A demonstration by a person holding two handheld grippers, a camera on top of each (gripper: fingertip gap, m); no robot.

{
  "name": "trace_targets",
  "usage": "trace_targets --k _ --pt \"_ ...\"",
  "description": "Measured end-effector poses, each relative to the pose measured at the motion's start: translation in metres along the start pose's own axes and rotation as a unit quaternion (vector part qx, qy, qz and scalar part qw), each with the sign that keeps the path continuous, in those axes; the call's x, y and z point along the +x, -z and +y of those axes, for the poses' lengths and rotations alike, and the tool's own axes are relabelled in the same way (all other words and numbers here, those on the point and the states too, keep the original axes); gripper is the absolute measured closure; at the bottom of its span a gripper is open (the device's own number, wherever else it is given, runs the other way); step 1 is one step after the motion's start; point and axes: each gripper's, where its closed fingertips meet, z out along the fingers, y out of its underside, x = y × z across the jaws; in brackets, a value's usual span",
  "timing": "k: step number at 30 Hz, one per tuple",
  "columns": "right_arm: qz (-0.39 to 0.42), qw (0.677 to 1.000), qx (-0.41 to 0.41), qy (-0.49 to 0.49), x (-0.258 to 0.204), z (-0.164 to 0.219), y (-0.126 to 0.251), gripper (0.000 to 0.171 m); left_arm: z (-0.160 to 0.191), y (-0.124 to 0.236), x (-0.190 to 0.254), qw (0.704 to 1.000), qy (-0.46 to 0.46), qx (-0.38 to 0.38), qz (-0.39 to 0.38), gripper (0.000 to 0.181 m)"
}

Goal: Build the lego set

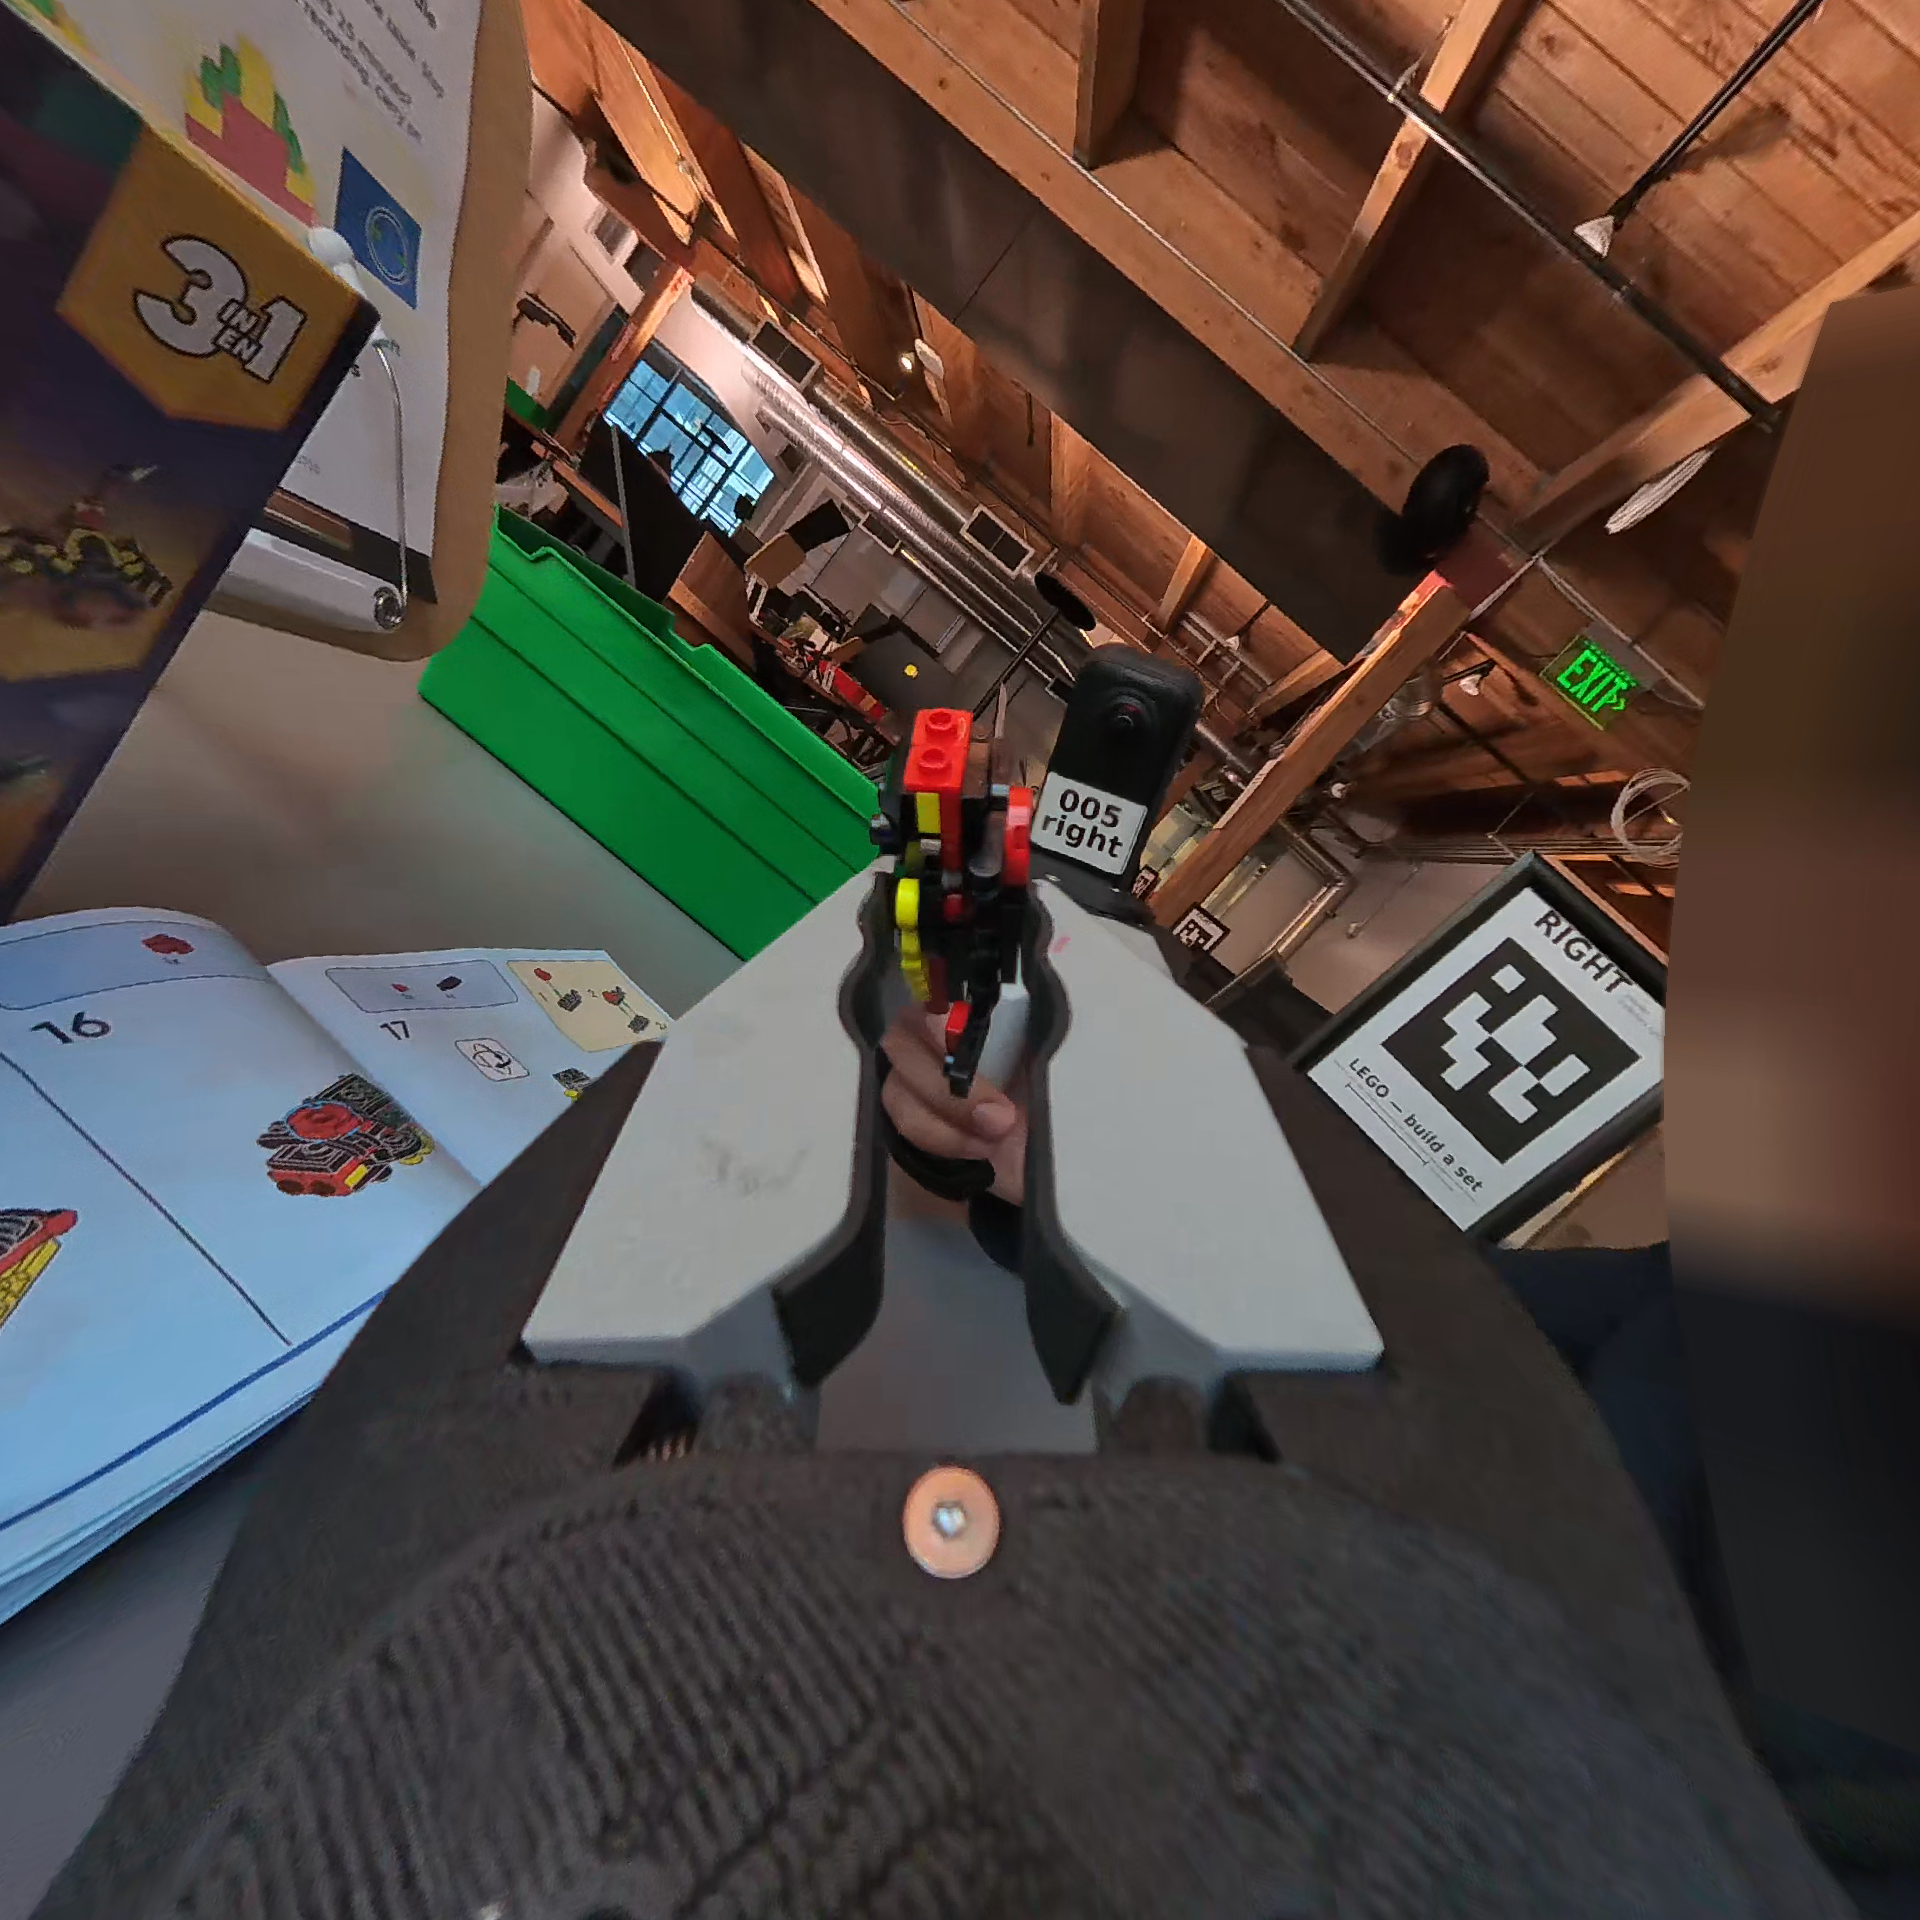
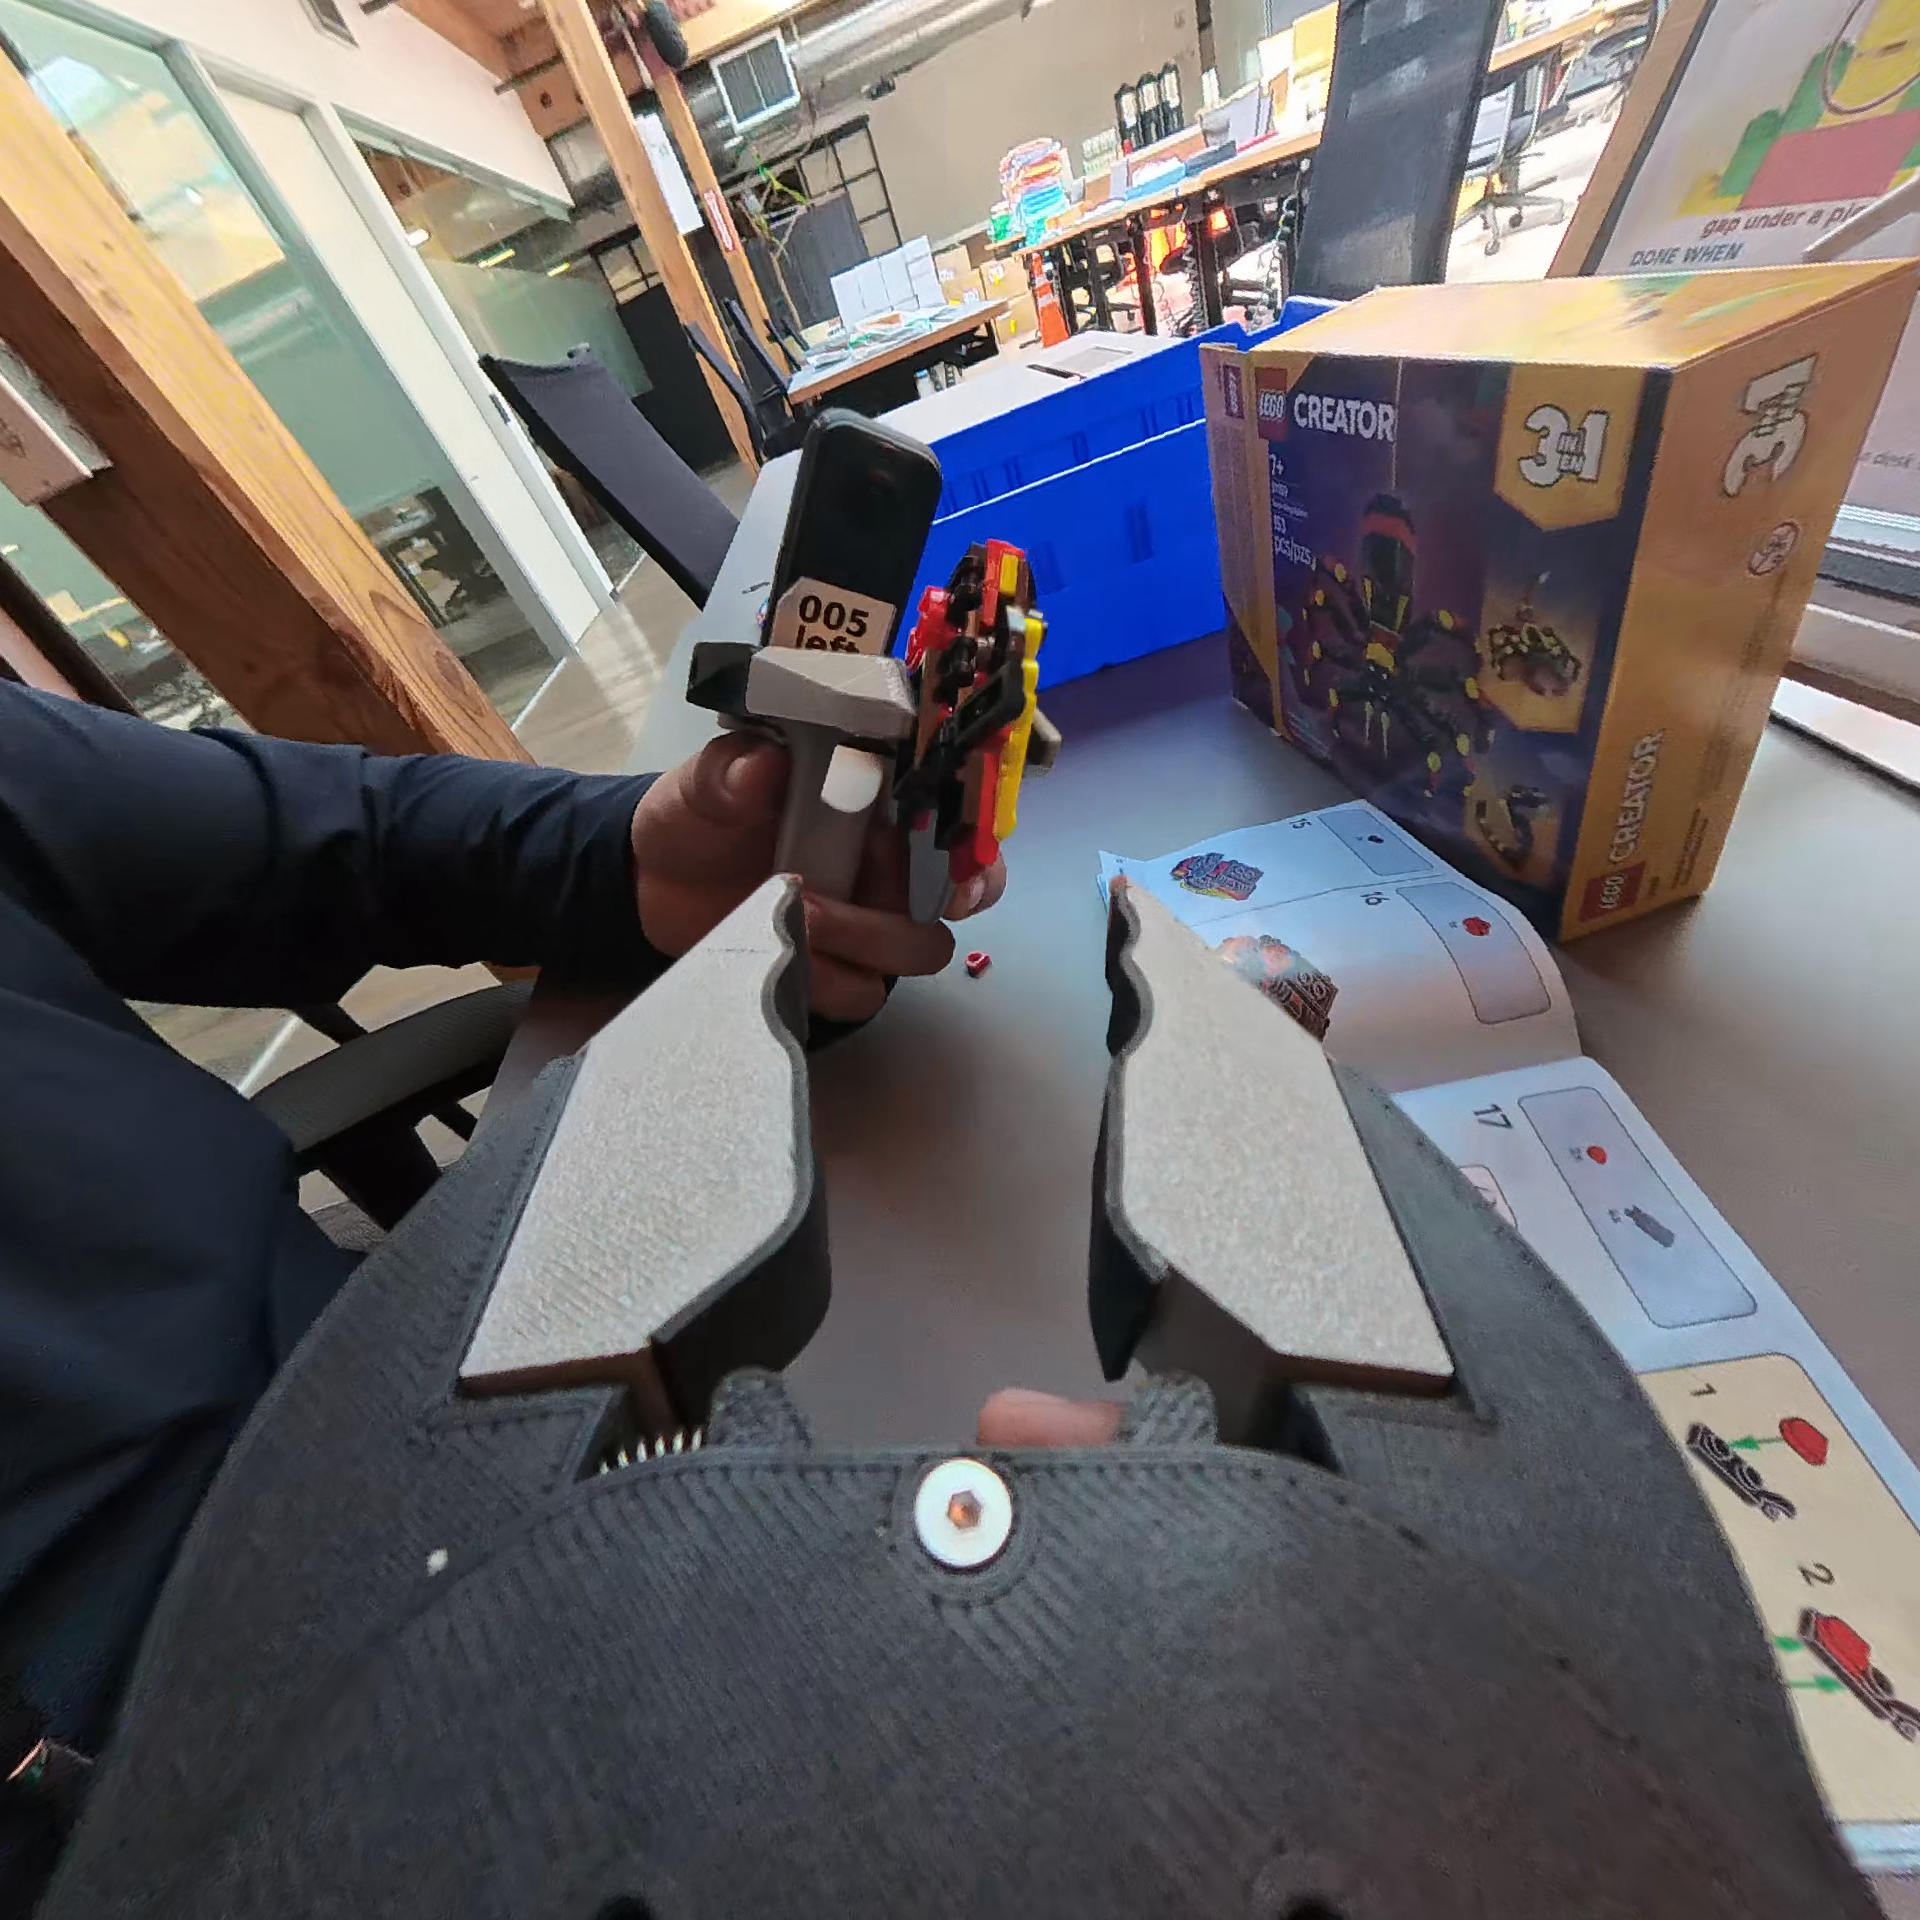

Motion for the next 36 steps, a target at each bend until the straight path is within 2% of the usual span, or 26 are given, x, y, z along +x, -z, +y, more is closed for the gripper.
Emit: trace_targets --k 7,11,18,22,27,32,35,36 --pt "0.021 0.999 0.039 0.015 0.007 -0.016 0.005 0.118 0.004 0.0 -0.001 1.0 0.011 -0.009 0.0 0.16" --pt "0.011 0.998 0.061 0.014 0.006 -0.026 0.01 0.14 0.011 -0.003 -0.002 1.0 0.01 -0.024 0.002 0.16" --pt "-0.004 0.999 0.047 0.01 0.002 -0.022 0.008 0.164 0.015 -0.005 0.001 0.999 -0.001 -0.032 0.005 0.16" --pt "0.016 0.999 0.043 0.024 0.004 -0.021 0.009 0.164 0.015 -0.005 -0.001 0.999 -0.031 -0.033 -0.016 0.16" --pt "0.083 0.99 0.03 0.106 0.006 -0.022 0.007 0.165 0.013 -0.004 -0.004 0.998 -0.05 -0.033 -0.037 0.16" --pt "0.079 0.993 0.027 0.079 0.011 -0.018 0.006 0.165 0.015 -0.003 -0.011 0.998 -0.029 -0.036 -0.043 0.16" --pt "0.043 0.998 0.041 0.025 0.011 -0.02 0.01 0.14 0.006 0.0 -0.011 0.999 -0.012 -0.006 -0.032 0.16" --pt "0.029 0.998 0.048 0.004 0.011 -0.02 0.012 0.137 0.0 0.002 -0.011 0.999 -0.01 0.012 -0.03 0.16"
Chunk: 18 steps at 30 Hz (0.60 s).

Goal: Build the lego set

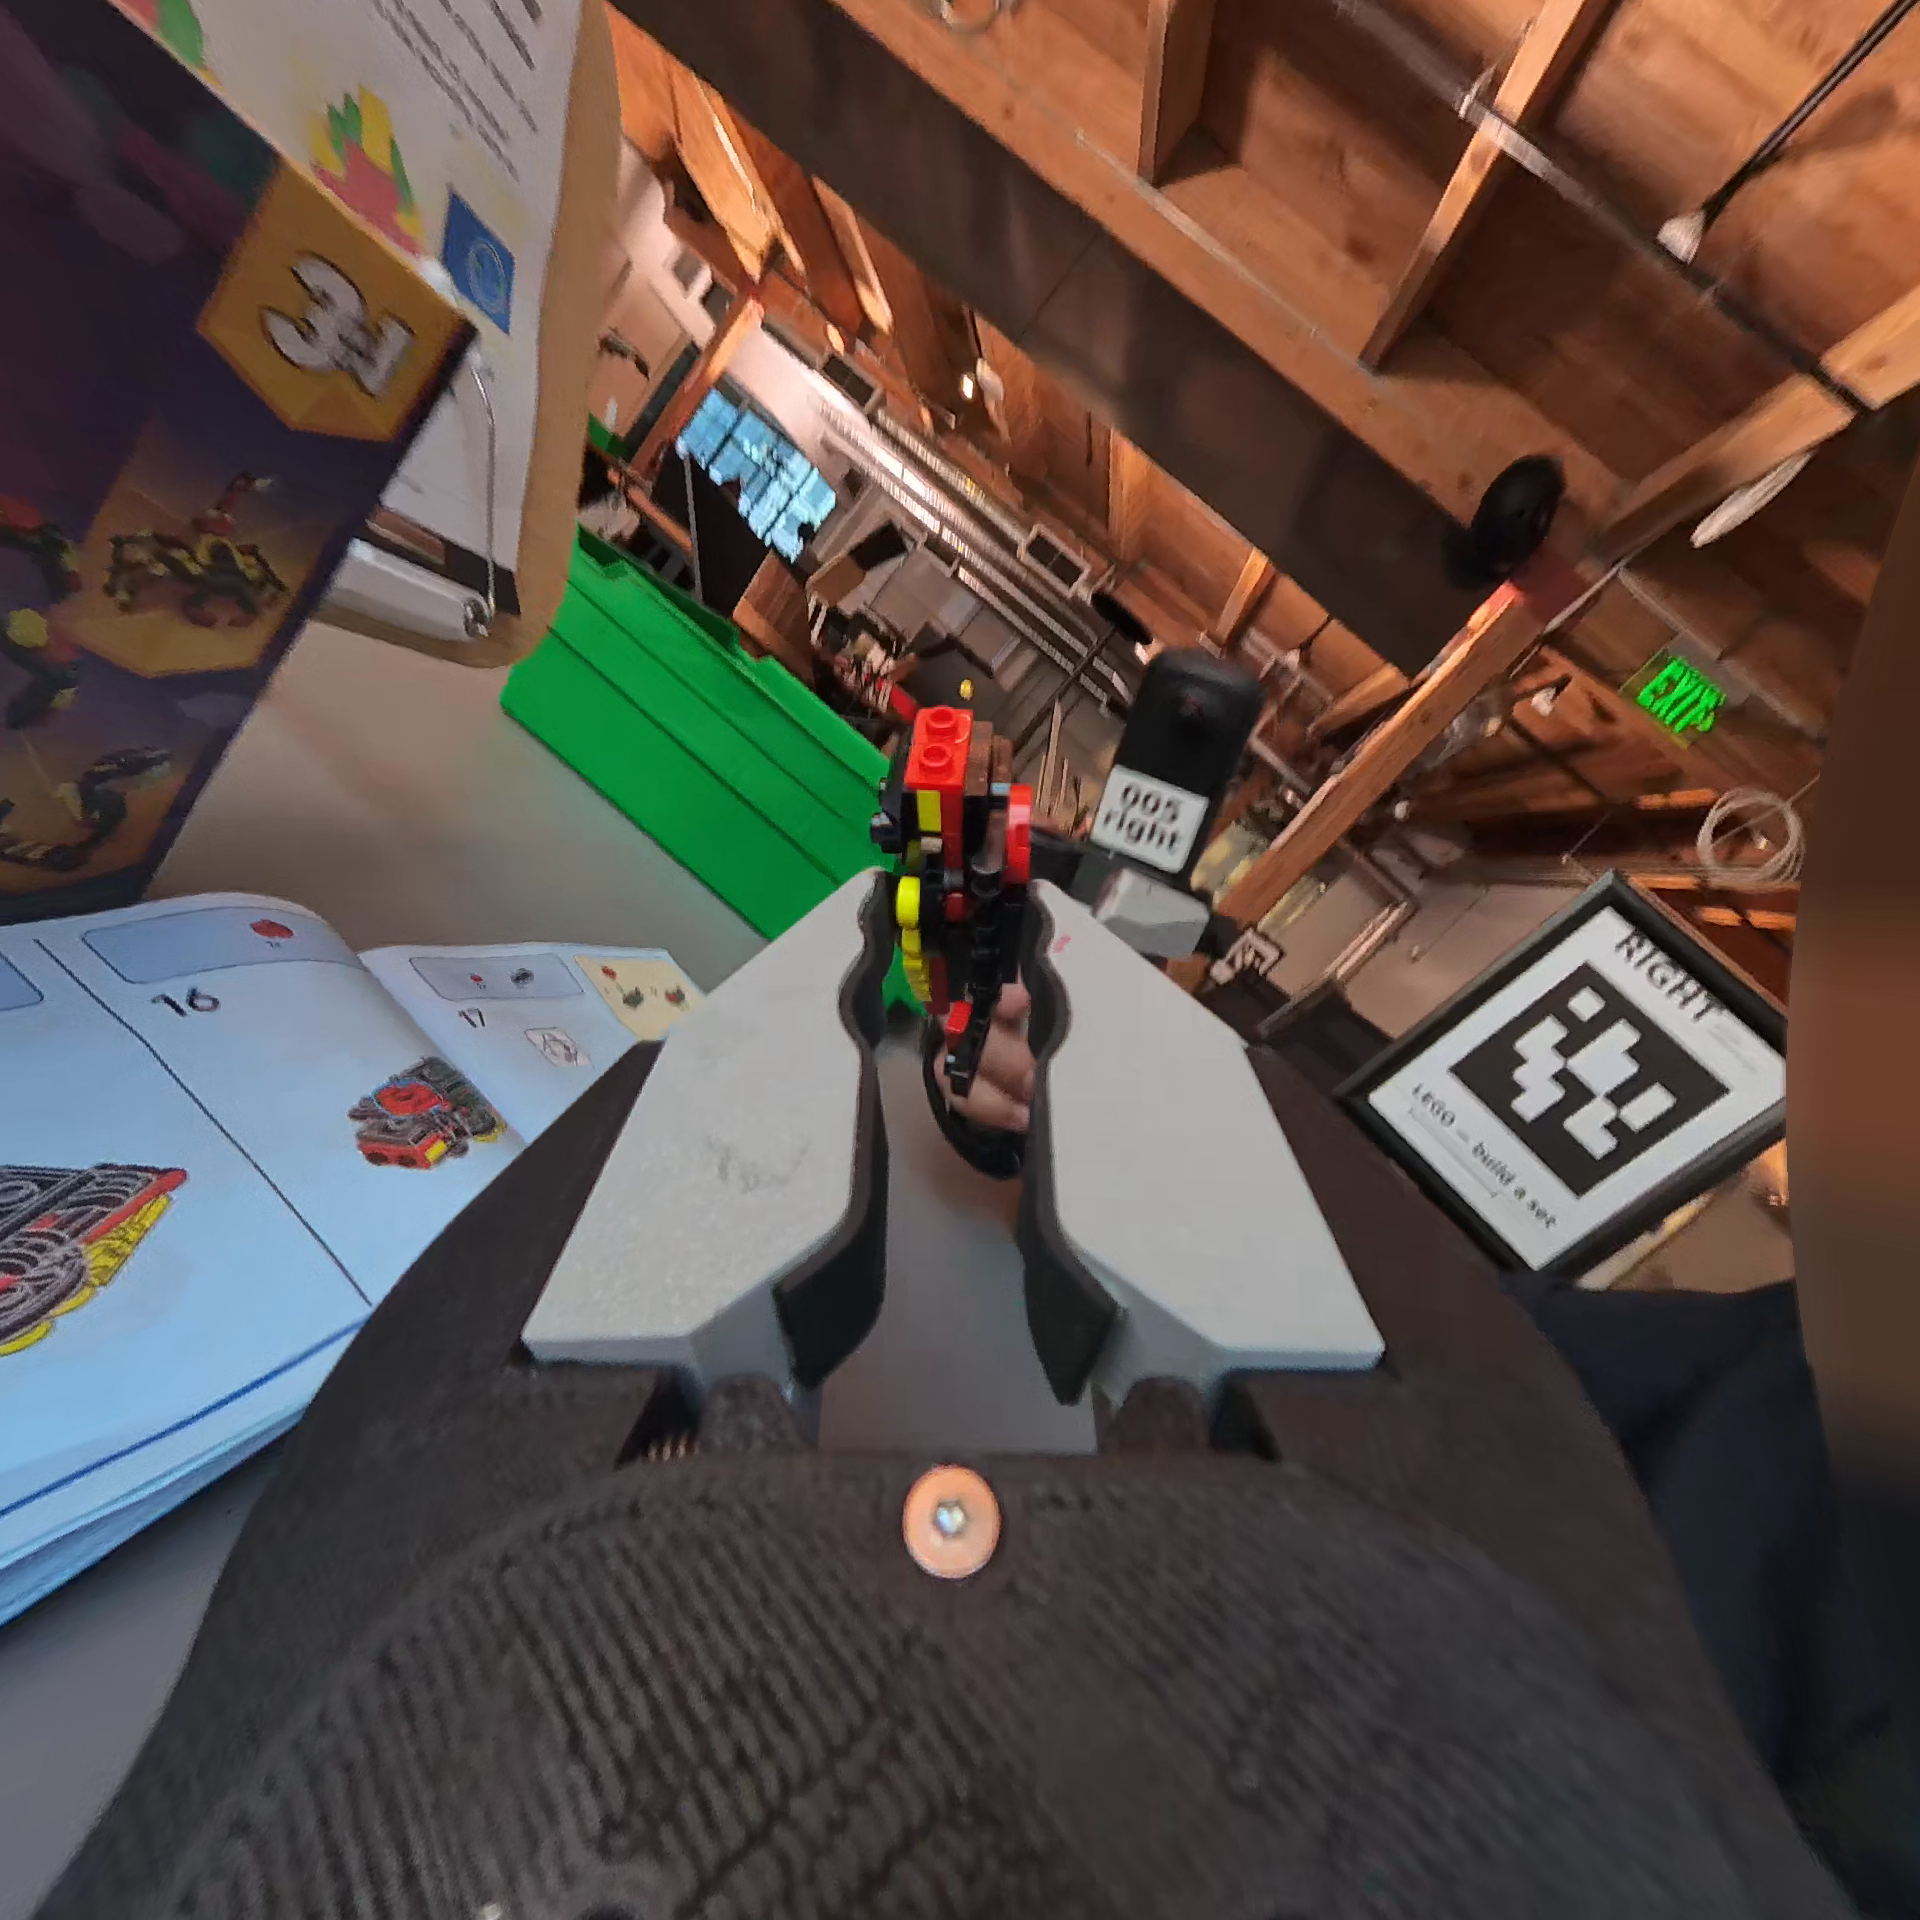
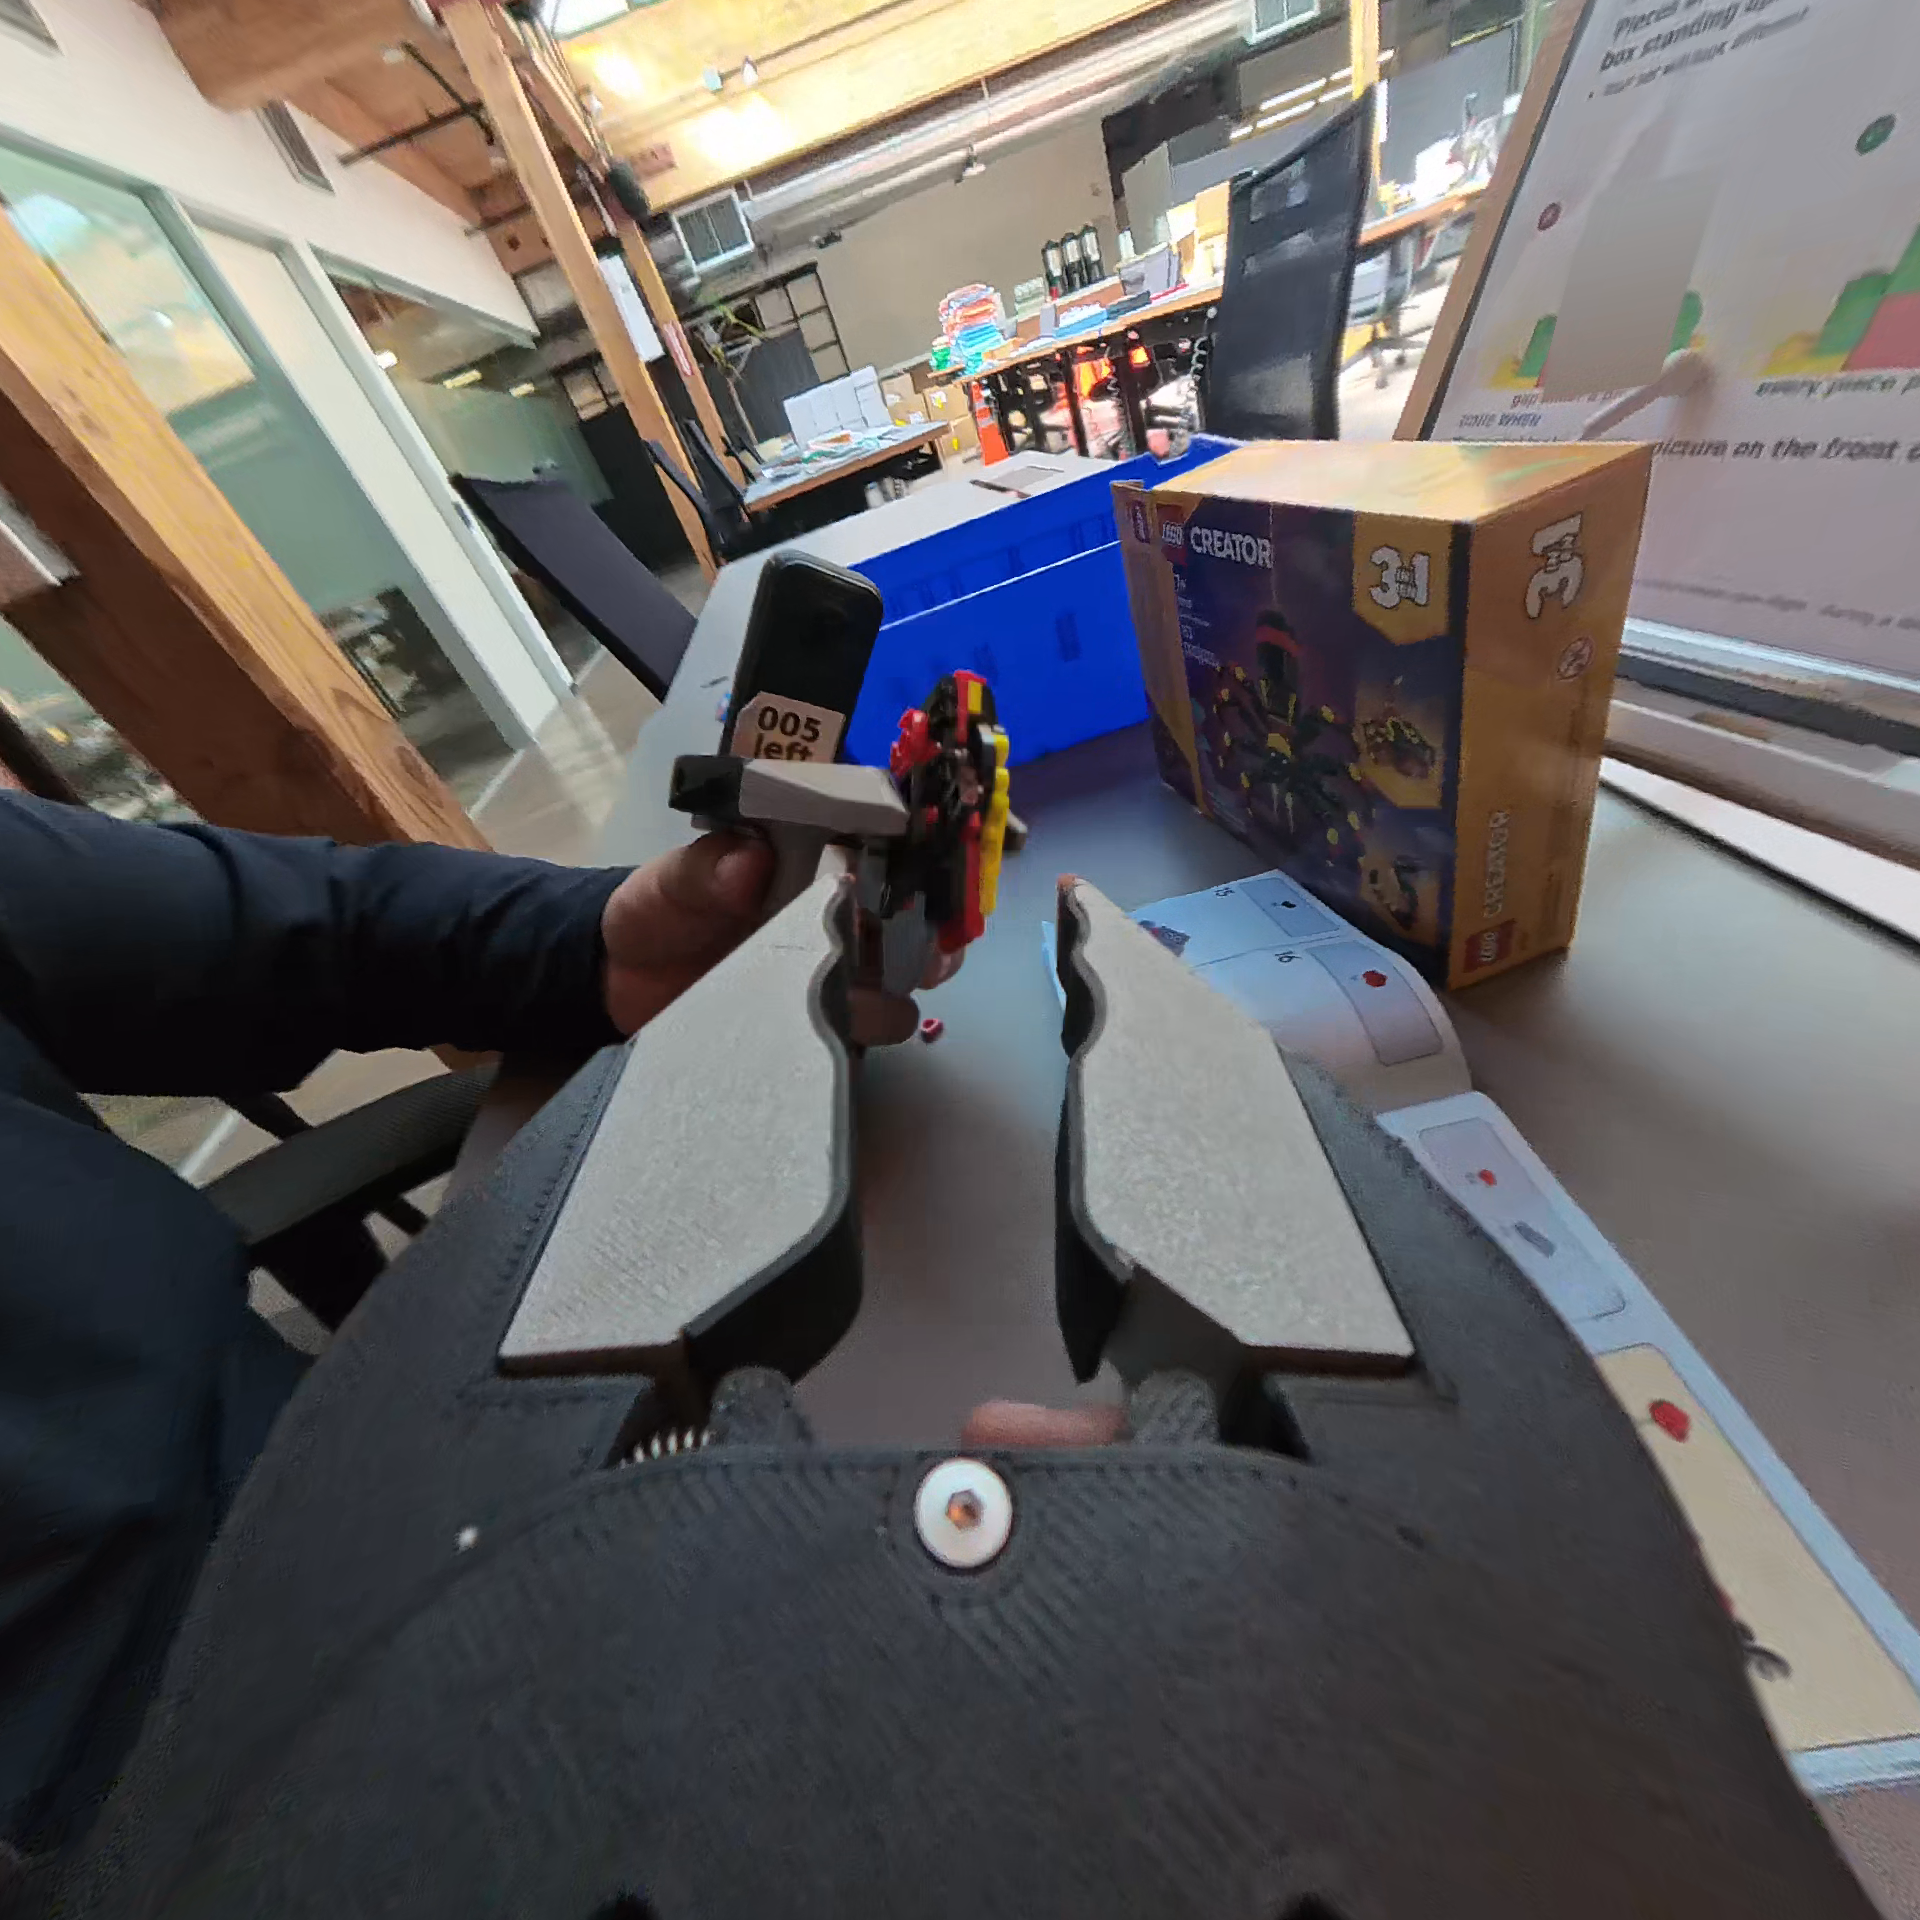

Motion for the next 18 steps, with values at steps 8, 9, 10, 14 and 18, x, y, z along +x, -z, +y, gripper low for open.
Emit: trace_targets --k 8,9,10,14,18 --pt "-0.081 0.99 0.026 -0.113 -0.024 0.005 -0.022 0.141 -0.046 0.014 0.039 0.983 -0.055 0.147 0.092 0.159" --pt "-0.087 0.99 0.033 -0.11 -0.029 0.002 -0.027 0.141 -0.048 0.014 0.043 0.981 -0.065 0.156 0.099 0.159" --pt "-0.094 0.989 0.041 -0.106 -0.035 -0.001 -0.031 0.139 -0.047 0.014 0.045 0.979 -0.078 0.159 0.099 0.159" --pt "-0.093 0.989 0.071 -0.088 -0.046 -0.012 -0.039 0.148 -0.045 0.014 0.047 0.978 -0.075 0.162 0.106 0.159" --pt "-0.109 0.986 0.079 -0.1 -0.051 -0.017 -0.044 0.15 -0.04 0.012 0.048 0.979 -0.075 0.159 0.107 0.159"
